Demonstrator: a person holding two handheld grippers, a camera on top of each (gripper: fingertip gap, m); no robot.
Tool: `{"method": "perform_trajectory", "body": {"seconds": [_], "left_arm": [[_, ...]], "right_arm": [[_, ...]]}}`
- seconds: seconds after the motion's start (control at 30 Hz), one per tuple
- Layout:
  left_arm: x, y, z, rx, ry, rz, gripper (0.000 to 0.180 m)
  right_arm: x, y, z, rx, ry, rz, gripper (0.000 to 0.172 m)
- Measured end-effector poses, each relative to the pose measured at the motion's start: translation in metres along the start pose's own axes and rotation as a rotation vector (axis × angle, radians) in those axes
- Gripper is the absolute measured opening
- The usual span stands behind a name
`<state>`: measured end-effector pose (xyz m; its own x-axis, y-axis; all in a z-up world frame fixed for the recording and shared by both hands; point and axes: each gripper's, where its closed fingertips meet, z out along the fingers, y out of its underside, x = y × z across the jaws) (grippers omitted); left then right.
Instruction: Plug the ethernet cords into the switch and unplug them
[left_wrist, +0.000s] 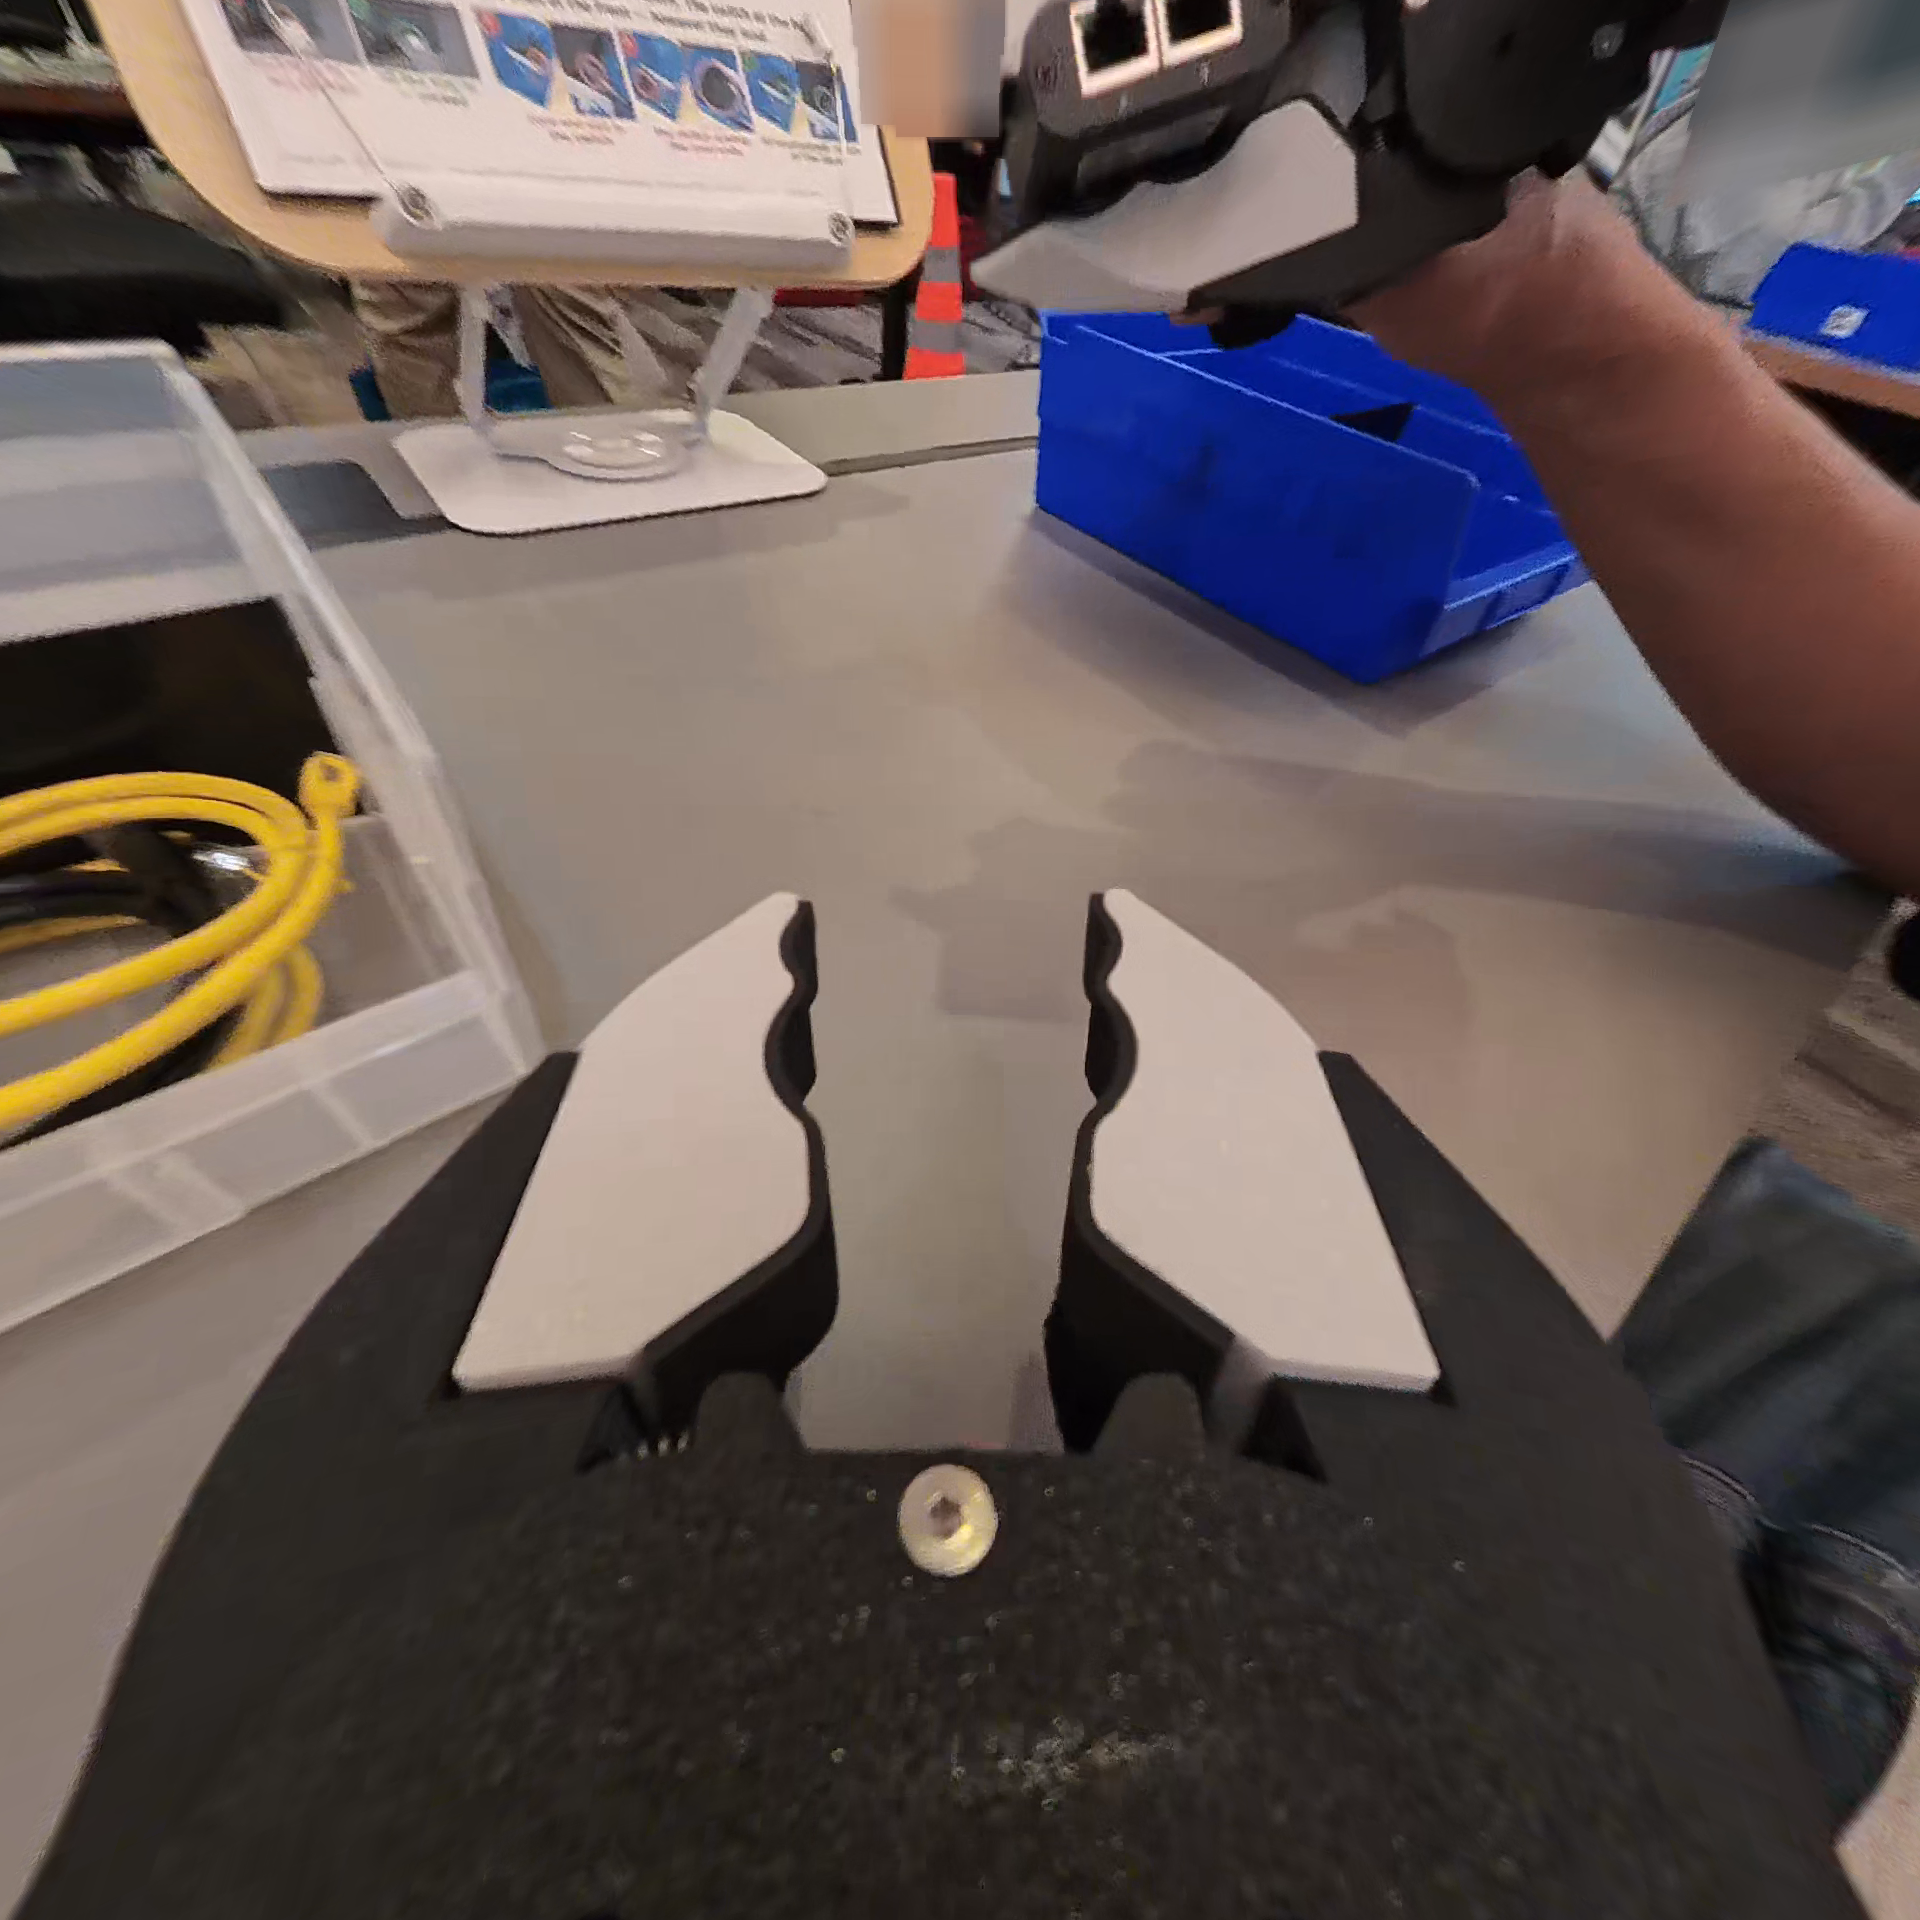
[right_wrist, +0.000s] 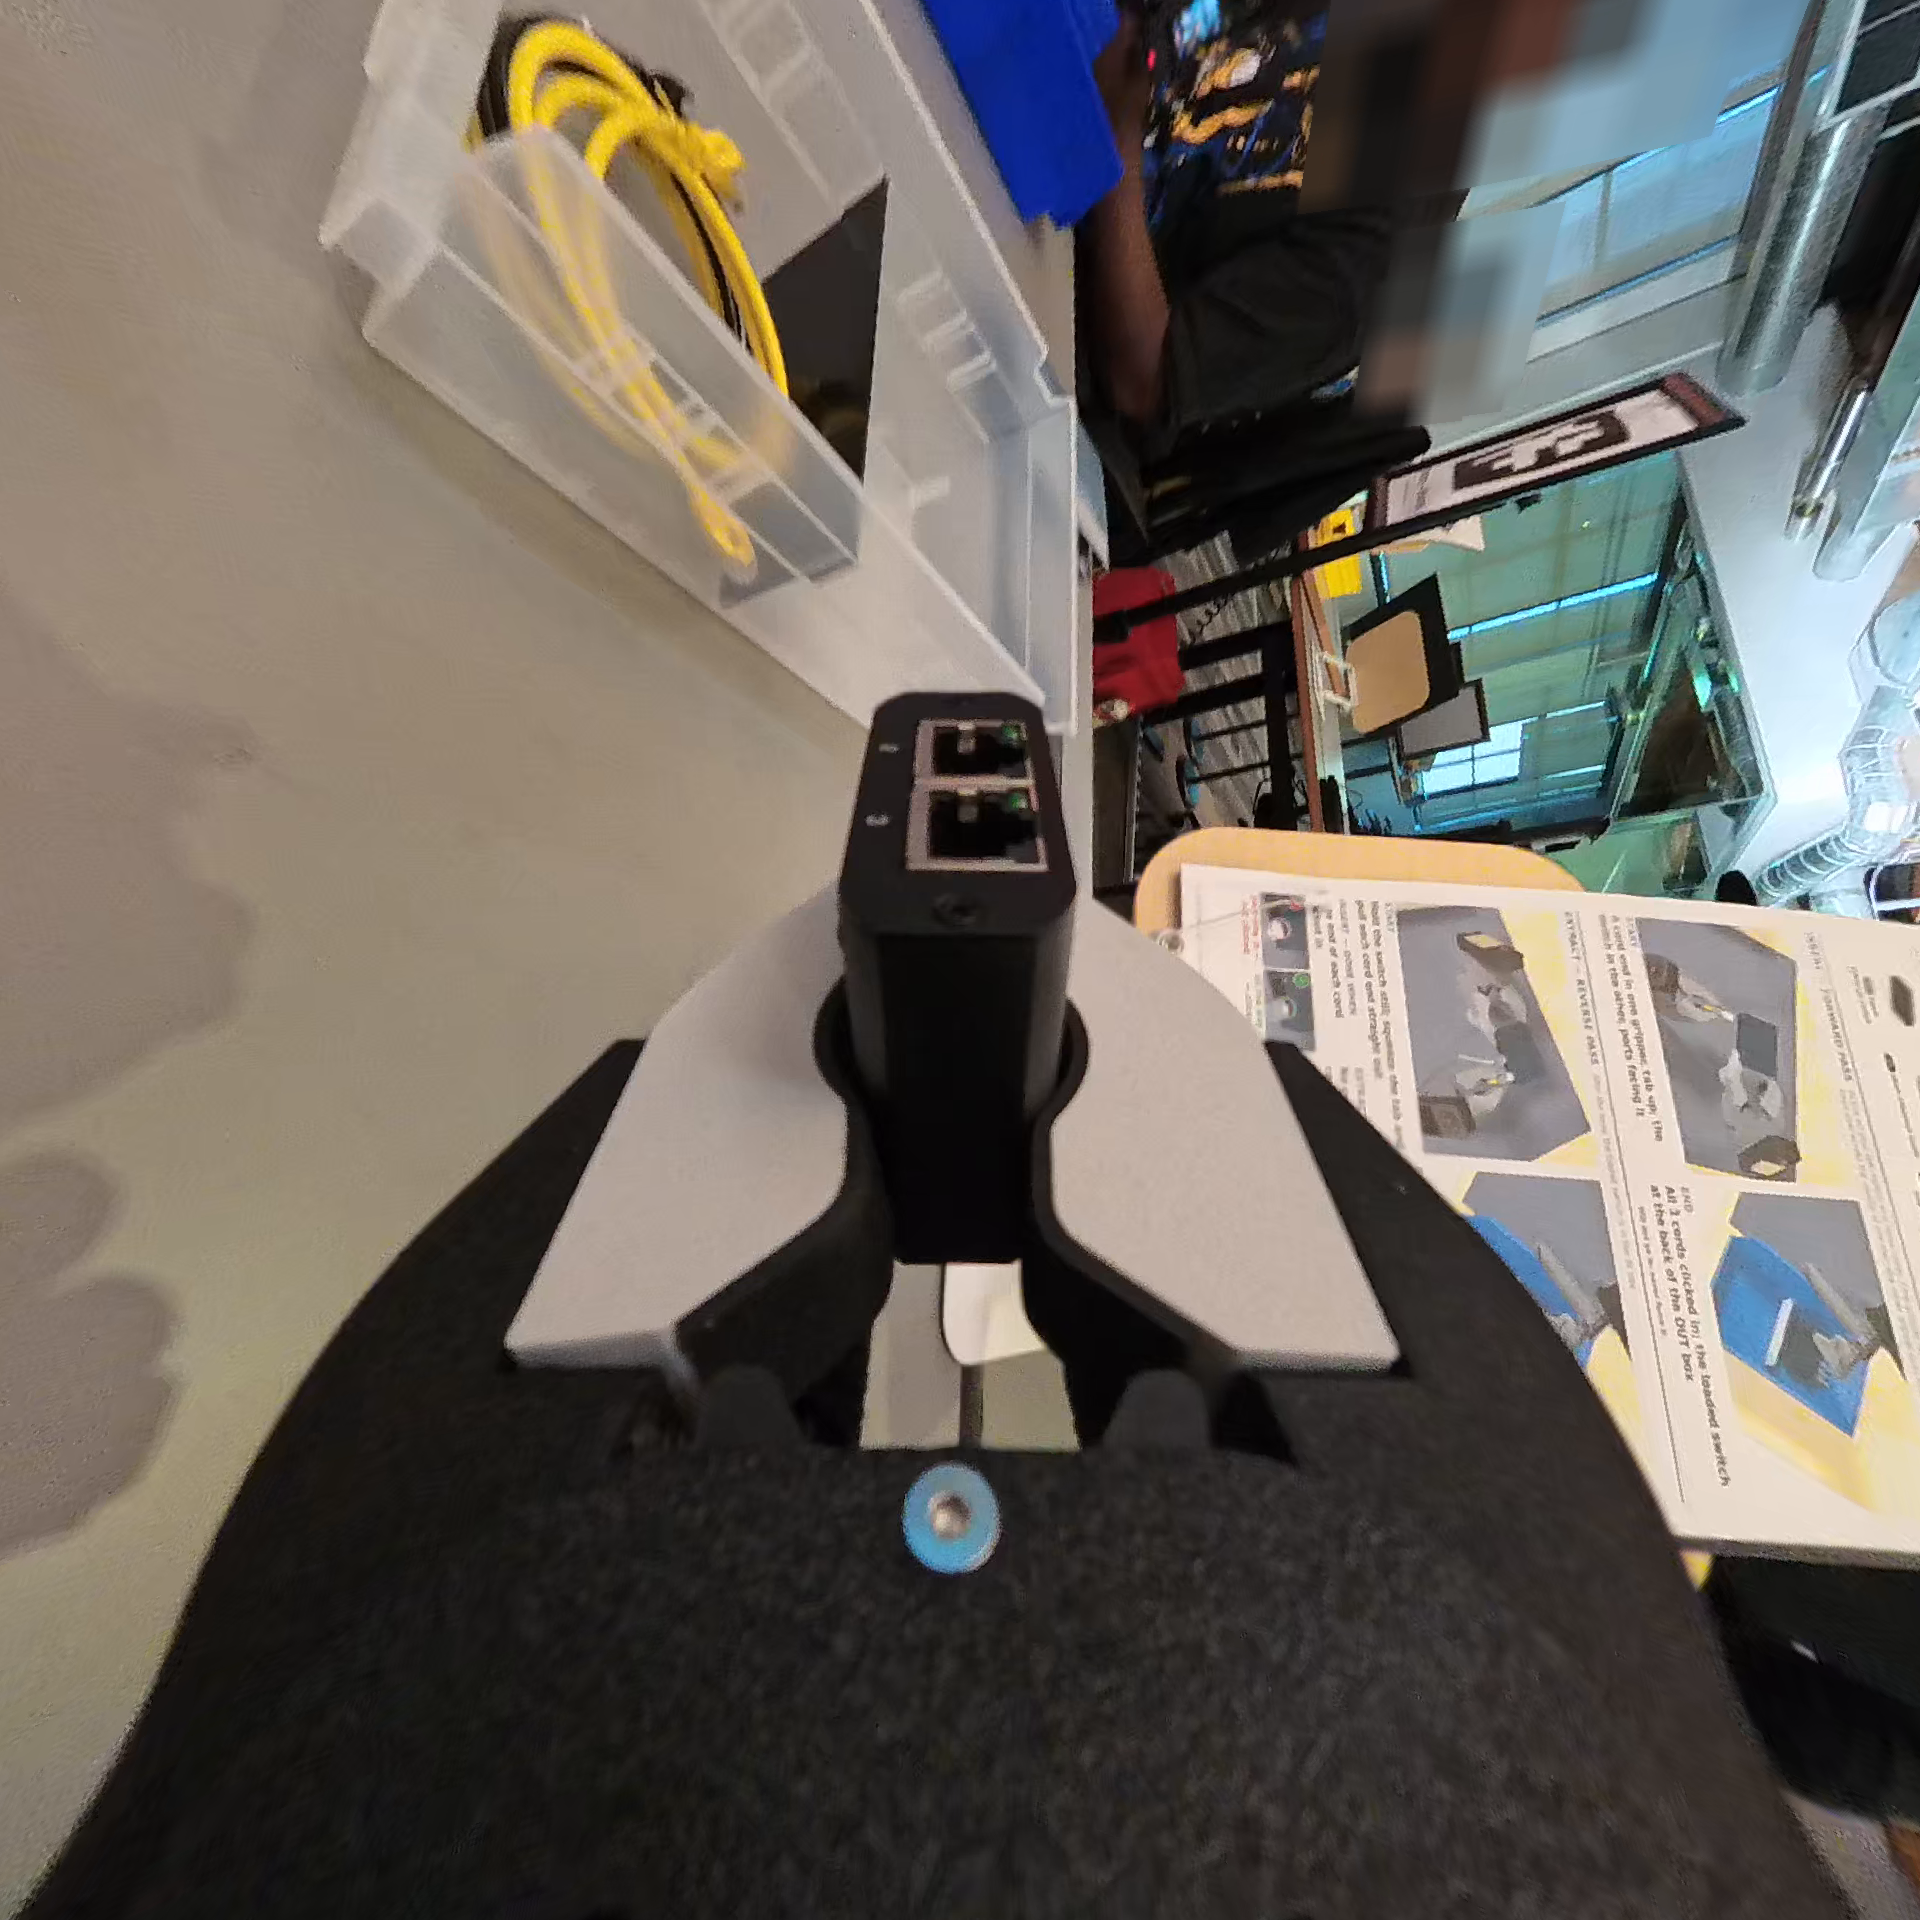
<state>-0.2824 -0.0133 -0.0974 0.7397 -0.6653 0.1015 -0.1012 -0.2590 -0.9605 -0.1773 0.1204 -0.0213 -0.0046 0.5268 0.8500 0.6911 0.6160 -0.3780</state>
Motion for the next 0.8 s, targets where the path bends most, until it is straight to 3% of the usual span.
{"method": "perform_trajectory", "body": {"seconds": [0.27, 0.4, 0.57, 0.8], "left_arm": [[-0.027, -0.006, -0.009, -0.039, -0.115, 0.075, 0.034], [-0.102, -0.004, -0.026, -0.275, -0.319, 0.005, 0.046], [-0.187, -0.012, -0.024, -0.346, -0.431, -0.277, 0.05], [-0.248, 0.018, -0.01, -0.49, -0.646, -0.392, 0.052]], "right_arm": [[-0.018, 0.018, -0.004, -0.061, -0.086, -0.073, 0.026], [-0.017, 0.019, -0.016, -0.046, -0.09, -0.058, 0.026], [-0.005, 0.016, -0.025, -0.035, -0.058, -0.067, 0.025], [-0.002, 0.017, -0.03, -0.056, -0.048, -0.101, 0.025]]}}
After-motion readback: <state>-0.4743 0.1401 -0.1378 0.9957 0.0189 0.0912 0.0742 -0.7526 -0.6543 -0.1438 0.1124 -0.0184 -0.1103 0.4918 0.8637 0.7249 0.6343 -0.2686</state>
